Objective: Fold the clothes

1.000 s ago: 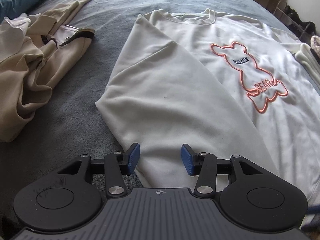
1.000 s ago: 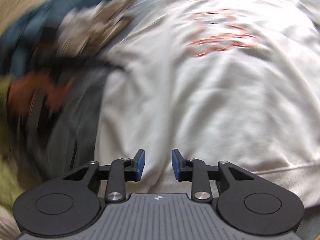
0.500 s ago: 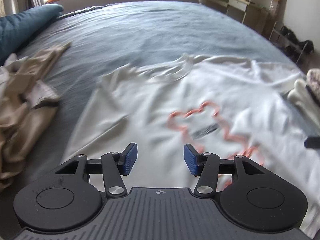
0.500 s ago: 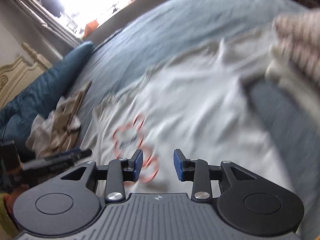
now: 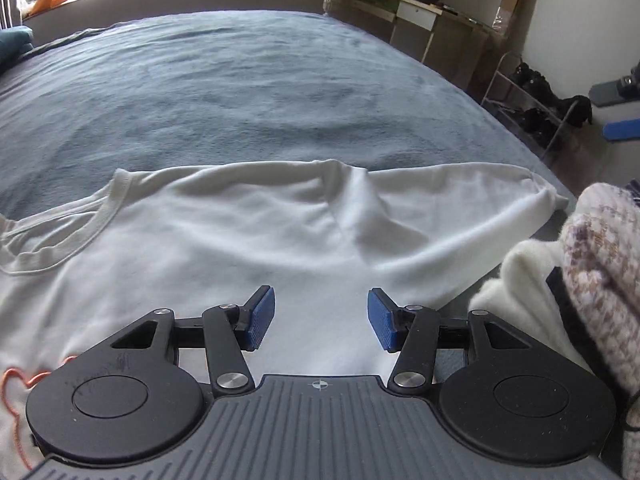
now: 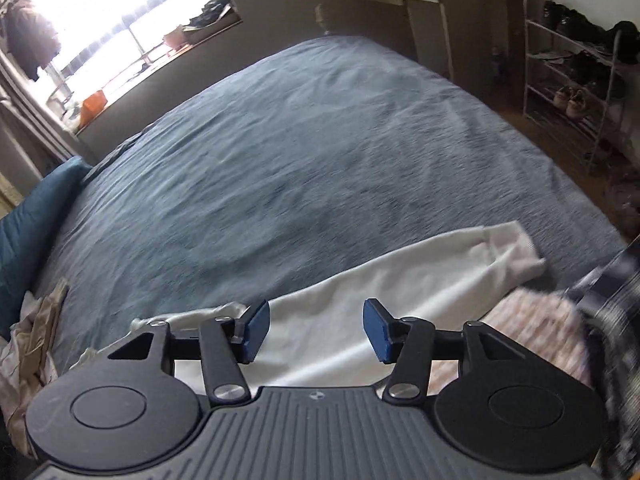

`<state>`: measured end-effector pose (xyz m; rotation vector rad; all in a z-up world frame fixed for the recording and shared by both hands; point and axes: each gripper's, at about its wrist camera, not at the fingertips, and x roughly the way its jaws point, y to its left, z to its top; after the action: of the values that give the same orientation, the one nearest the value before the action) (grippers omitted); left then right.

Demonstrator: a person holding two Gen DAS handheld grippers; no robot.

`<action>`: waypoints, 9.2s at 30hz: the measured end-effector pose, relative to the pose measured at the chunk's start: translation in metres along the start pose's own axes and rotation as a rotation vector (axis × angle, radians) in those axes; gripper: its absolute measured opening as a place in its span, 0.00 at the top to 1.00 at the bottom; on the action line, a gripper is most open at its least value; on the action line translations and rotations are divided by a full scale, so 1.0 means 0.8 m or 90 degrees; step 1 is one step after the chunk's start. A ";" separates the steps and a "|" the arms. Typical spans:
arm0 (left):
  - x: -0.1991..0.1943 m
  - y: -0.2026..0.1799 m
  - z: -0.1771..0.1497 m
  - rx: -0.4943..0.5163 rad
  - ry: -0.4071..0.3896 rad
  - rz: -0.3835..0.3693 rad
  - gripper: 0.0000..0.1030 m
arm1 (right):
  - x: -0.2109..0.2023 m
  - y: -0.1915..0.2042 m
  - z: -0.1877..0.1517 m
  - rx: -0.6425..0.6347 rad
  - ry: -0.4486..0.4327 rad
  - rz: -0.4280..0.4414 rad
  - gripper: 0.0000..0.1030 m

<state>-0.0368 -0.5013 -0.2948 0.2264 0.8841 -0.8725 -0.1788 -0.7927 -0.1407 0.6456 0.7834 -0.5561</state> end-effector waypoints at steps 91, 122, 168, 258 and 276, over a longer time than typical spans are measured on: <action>-0.170 0.189 -0.136 -0.199 0.177 -0.034 0.48 | -0.098 0.249 -0.490 -0.565 0.241 0.201 0.71; -0.162 0.097 -0.195 -0.045 0.261 -0.147 0.96 | -0.054 0.146 -0.478 0.094 0.173 0.138 0.92; -0.166 -0.054 -0.274 0.016 0.386 -0.248 1.00 | -0.146 0.093 -0.528 -0.229 0.225 -0.097 0.81; -0.152 0.044 -0.210 -0.101 0.429 -0.215 0.69 | -0.131 0.049 -0.522 -0.006 0.168 0.010 0.70; -0.148 0.001 -0.238 -0.092 0.448 -0.248 0.69 | -0.127 0.065 -0.538 -0.042 0.176 0.006 0.92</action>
<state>-0.1859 -0.3365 -0.3270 0.2427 1.6812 -1.1029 -0.4013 -0.4322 -0.2770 0.6723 1.0534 -0.4356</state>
